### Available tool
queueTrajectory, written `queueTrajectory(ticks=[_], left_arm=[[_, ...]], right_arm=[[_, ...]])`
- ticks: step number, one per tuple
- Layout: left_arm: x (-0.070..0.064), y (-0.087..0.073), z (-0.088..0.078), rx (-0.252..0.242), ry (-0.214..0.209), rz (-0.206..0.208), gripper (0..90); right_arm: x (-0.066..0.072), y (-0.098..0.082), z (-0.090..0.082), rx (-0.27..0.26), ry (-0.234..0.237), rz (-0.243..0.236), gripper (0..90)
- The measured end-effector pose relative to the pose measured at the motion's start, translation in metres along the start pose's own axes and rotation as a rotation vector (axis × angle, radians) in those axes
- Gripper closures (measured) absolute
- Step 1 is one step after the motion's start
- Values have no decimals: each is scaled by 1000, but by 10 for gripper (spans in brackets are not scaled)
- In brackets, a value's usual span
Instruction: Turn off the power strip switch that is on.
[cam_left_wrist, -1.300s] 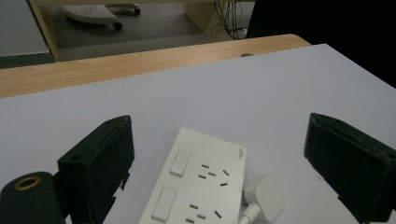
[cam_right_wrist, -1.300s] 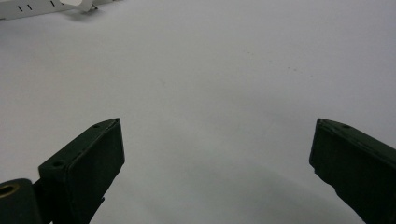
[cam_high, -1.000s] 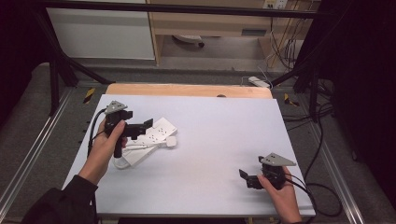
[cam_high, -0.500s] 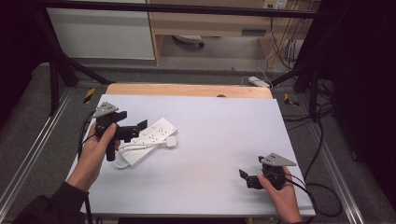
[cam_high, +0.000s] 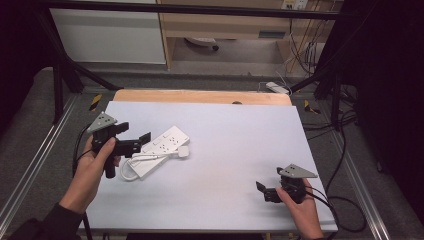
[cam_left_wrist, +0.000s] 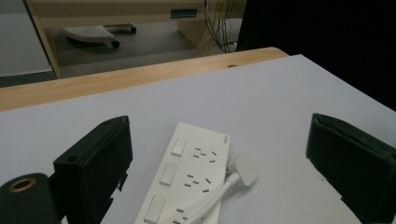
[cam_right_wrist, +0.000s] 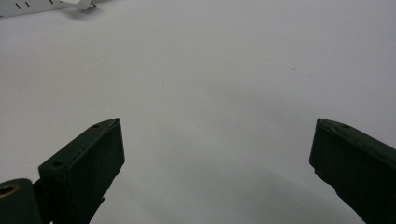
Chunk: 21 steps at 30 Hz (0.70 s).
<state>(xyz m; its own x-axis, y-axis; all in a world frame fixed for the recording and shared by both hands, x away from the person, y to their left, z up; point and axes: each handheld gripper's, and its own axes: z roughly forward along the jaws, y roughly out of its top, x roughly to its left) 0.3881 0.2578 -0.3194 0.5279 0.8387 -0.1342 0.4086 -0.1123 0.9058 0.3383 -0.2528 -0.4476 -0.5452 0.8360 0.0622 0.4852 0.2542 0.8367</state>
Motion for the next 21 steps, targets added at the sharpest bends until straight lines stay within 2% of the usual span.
queueTrajectory(ticks=[10,14,21], left_arm=[[2,-13,-26,-12,6,1,70],[5,-20,-36,-29,19,-13,70],[8,-35,-48,-30,23,-29,61]], right_arm=[[0,0,0,1,-1,-2,36],[0,0,1,3,-2,-2,36],[0,0,1,8,-1,-3,36]])
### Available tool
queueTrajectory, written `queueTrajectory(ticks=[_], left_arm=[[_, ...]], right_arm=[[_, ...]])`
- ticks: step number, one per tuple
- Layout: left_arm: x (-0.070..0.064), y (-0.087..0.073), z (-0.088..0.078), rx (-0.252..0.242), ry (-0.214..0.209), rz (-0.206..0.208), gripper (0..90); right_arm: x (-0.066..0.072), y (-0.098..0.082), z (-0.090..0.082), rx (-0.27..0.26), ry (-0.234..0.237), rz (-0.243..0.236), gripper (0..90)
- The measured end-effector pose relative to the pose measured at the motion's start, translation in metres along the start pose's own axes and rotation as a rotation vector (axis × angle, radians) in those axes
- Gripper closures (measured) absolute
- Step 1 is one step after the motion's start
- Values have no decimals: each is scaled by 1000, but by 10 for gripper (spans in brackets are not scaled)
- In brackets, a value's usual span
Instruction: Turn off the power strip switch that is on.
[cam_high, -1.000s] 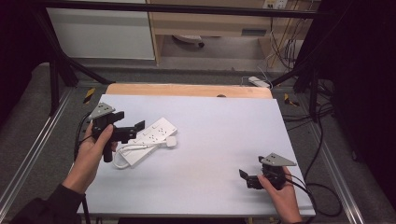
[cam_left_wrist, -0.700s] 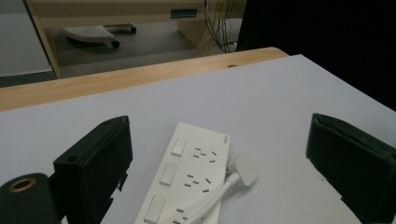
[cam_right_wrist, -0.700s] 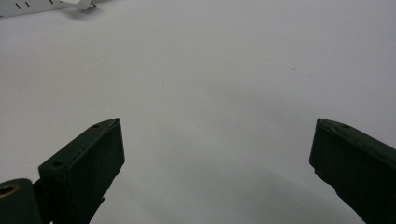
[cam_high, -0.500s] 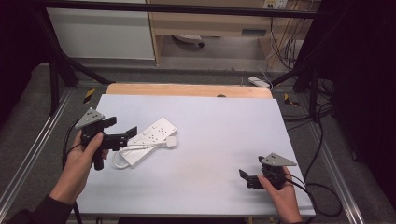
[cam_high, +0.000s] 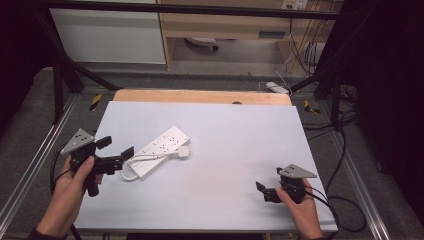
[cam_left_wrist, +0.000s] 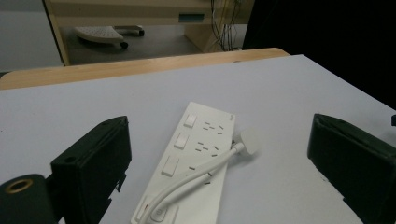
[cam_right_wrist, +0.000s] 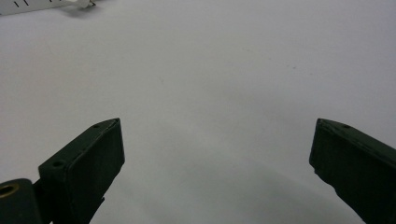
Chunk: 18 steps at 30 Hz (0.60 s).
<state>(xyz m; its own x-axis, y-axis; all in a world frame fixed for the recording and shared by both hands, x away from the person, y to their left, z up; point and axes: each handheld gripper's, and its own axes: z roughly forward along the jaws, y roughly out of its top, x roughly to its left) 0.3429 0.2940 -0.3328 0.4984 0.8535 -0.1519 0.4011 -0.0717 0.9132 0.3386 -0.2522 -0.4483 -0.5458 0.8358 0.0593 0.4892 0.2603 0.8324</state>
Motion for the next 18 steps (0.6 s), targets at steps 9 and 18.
queueTrajectory(ticks=[9,18], left_arm=[[2,-18,-10,4,2,-3,60],[6,-33,-15,2,14,-12,60]], right_arm=[[0,0,0,2,-1,3,36],[0,0,0,6,-1,3,36]])
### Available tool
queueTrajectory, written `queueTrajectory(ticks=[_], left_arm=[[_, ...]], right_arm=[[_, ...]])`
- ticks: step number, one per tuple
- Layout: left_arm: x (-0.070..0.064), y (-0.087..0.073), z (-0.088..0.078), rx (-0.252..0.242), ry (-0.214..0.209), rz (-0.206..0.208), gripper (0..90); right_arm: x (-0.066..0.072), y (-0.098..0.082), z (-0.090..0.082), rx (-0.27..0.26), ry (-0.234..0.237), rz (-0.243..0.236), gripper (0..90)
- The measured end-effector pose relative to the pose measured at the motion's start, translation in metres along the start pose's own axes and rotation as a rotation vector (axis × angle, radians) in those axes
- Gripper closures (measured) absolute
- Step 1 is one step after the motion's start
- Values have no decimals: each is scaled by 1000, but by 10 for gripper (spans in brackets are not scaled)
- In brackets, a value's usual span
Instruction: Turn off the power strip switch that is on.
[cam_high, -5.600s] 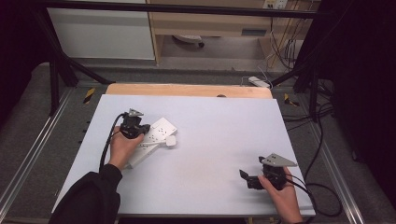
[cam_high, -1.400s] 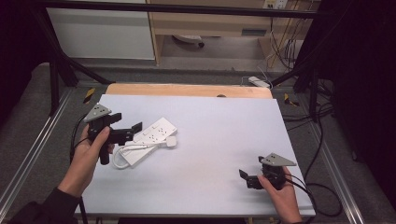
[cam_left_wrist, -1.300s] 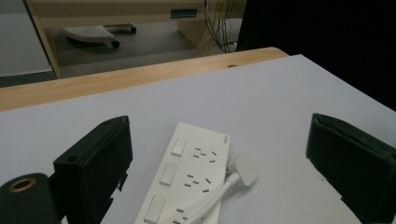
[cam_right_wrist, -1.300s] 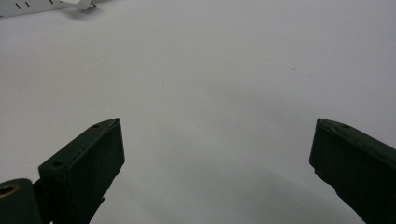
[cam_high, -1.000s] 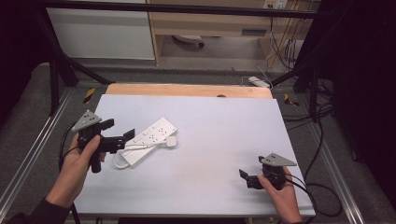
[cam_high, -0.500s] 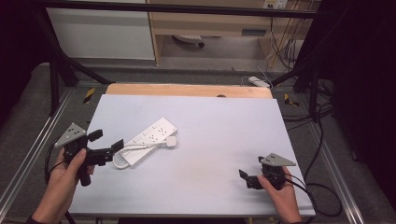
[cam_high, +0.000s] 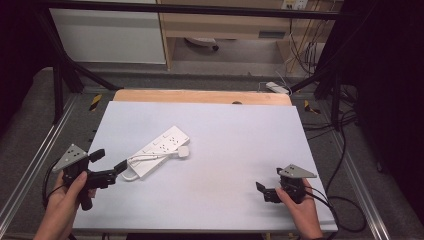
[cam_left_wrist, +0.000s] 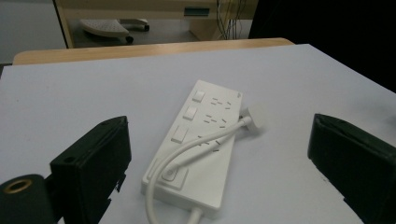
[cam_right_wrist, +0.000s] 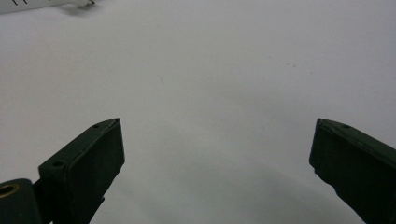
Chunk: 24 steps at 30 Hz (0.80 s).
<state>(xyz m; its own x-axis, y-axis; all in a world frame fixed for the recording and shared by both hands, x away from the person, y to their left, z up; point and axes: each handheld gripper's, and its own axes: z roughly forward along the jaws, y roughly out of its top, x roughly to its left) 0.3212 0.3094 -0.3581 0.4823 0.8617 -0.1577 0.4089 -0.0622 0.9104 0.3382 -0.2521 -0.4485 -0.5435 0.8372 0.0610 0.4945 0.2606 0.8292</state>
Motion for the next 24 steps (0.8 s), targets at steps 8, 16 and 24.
queueTrajectory(ticks=[8,16,24], left_arm=[[0,-17,2,22,-13,10,60],[2,-34,5,30,-9,-2,60],[3,-47,9,51,-6,-11,60]], right_arm=[[0,0,0,1,0,-2,36],[0,0,0,2,-1,-1,36],[0,0,0,2,-1,0,36]])
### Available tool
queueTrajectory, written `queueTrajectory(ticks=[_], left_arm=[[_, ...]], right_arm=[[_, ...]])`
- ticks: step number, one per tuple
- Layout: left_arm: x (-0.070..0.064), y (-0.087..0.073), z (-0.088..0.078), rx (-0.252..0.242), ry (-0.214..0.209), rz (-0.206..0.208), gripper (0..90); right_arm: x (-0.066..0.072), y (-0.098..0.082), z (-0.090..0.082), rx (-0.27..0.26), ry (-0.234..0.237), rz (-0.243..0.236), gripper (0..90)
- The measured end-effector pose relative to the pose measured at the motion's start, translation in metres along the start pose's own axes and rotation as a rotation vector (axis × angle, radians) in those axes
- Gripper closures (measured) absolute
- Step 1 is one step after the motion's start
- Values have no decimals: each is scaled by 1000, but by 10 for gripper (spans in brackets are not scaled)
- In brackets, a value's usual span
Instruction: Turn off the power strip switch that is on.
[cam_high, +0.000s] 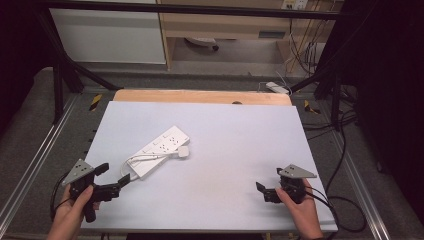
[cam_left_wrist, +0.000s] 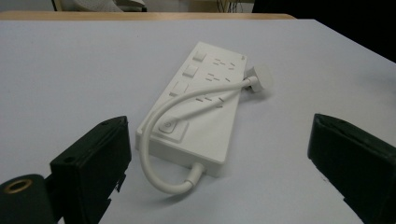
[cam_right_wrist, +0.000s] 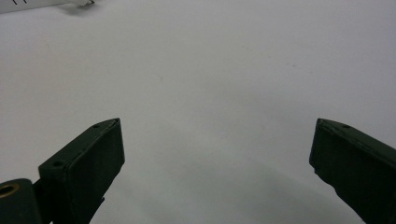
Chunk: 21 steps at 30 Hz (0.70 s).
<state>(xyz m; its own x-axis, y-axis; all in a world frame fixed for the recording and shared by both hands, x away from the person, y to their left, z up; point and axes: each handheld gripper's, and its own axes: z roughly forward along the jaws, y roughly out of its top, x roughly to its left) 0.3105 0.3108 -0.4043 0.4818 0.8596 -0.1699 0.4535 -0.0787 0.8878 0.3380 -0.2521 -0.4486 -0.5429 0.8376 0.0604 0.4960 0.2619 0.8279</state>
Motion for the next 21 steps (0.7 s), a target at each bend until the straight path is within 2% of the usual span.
queueTrajectory(ticks=[3,9,14,18,21], left_arm=[[0,-5,2,8,1,-6,60],[-3,-12,5,32,6,13,61],[-5,-18,7,43,-8,1,61],[-11,-25,10,70,-24,12,61],[-14,-27,15,94,-9,44,61]], right_arm=[[0,0,0,0,-1,2,36],[0,0,0,0,-2,0,36],[-1,0,0,1,-5,-4,36],[-1,0,1,5,-16,-10,36],[-3,1,6,26,-34,-9,37]])
